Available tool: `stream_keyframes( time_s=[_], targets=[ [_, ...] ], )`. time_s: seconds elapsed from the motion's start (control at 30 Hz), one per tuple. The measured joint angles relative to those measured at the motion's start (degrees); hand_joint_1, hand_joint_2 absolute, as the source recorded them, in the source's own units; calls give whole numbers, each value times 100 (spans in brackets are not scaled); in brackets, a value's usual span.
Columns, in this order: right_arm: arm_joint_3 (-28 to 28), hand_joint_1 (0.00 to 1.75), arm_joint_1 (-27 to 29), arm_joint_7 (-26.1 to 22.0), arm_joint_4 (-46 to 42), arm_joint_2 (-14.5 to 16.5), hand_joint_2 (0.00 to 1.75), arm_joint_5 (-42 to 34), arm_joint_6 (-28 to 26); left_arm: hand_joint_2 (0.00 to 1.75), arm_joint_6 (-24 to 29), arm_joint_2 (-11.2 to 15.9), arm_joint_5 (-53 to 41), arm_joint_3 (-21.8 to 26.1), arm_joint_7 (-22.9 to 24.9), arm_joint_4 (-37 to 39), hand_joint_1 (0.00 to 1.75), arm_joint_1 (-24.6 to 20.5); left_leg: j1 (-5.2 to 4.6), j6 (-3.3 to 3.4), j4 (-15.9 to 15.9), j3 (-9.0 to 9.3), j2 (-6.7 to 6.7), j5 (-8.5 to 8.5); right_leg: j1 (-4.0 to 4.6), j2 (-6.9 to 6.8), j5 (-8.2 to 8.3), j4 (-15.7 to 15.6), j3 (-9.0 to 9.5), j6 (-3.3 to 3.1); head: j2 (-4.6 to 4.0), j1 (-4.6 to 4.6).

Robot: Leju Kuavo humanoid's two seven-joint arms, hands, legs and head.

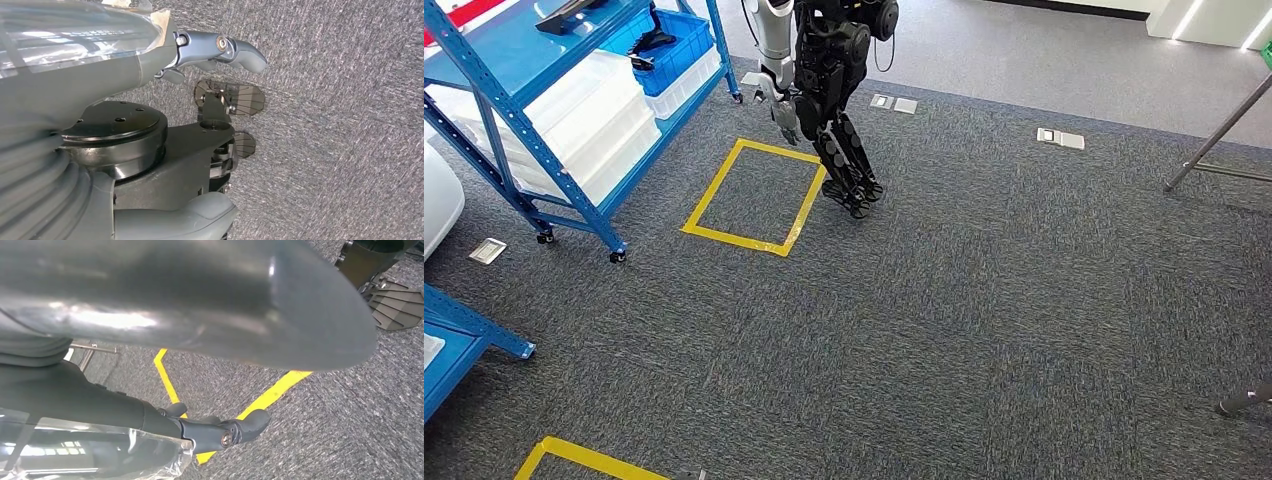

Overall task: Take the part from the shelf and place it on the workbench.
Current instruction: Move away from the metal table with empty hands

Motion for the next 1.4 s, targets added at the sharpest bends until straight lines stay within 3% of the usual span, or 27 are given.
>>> stream_keyframes(
  time_s=[1.1,1.4],
  targets=[
    [-9,0,-78,-69,-8,19,0,307,10,175,-3,-9,-58,125,16,0,0,0,3,1,1,-1,0,0,2,0,2,-15,7,1,1,0],
    [-45,0,-90,-69,-8,27,0,363,14,175,3,-22,-66,168,16,0,0,2,3,12,-116,120,0,15,2,-1,13,-137,134,8,0,0]
  ],
)
